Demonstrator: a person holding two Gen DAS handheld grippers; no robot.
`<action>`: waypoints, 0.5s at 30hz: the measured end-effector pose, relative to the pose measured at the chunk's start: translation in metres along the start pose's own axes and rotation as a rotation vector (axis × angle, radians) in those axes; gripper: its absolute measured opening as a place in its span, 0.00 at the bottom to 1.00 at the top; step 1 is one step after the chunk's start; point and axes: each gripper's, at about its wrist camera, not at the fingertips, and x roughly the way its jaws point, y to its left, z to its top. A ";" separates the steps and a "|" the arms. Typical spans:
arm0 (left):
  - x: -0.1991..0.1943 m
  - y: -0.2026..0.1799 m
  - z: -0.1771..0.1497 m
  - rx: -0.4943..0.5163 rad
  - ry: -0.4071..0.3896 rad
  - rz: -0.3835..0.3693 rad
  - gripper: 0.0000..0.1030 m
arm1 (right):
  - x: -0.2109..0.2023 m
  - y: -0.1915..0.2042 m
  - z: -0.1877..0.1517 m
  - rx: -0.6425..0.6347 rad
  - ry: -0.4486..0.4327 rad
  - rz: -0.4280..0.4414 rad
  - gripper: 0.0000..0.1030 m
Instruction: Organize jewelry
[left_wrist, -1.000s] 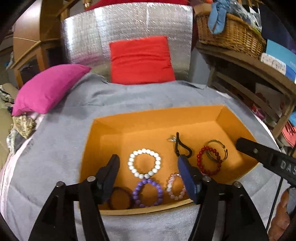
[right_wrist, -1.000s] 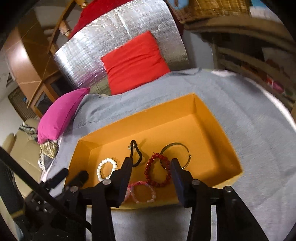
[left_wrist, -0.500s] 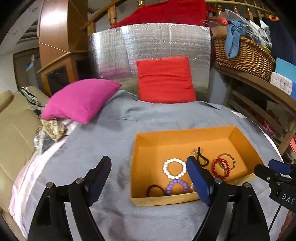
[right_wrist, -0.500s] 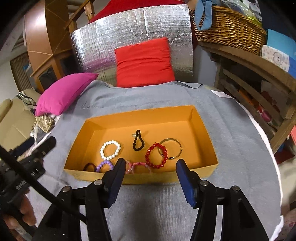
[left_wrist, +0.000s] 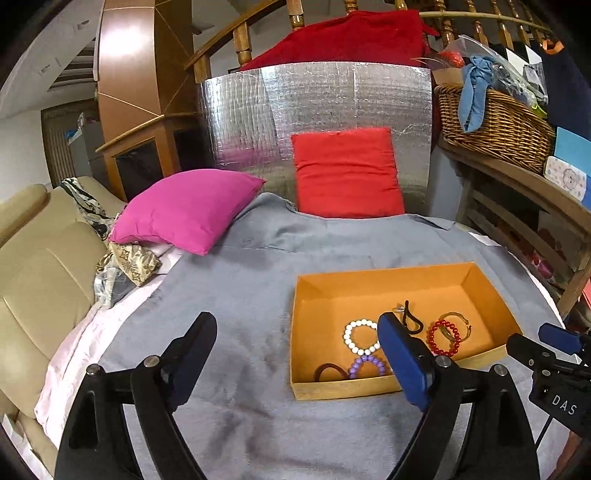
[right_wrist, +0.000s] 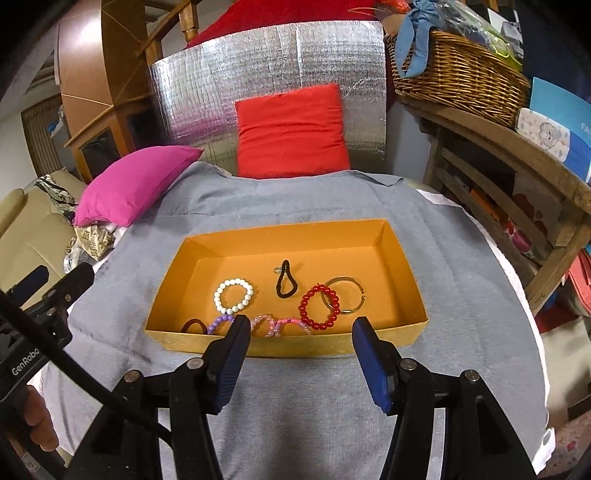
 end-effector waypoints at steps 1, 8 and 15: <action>-0.001 0.001 0.000 0.000 -0.001 0.006 0.87 | -0.001 0.001 0.000 0.000 -0.001 0.002 0.60; -0.001 0.010 -0.001 -0.009 0.003 0.063 0.87 | -0.003 0.006 0.001 -0.002 0.001 0.004 0.60; 0.001 0.014 -0.001 -0.005 0.001 0.077 0.87 | -0.001 0.010 -0.001 -0.009 0.004 0.006 0.60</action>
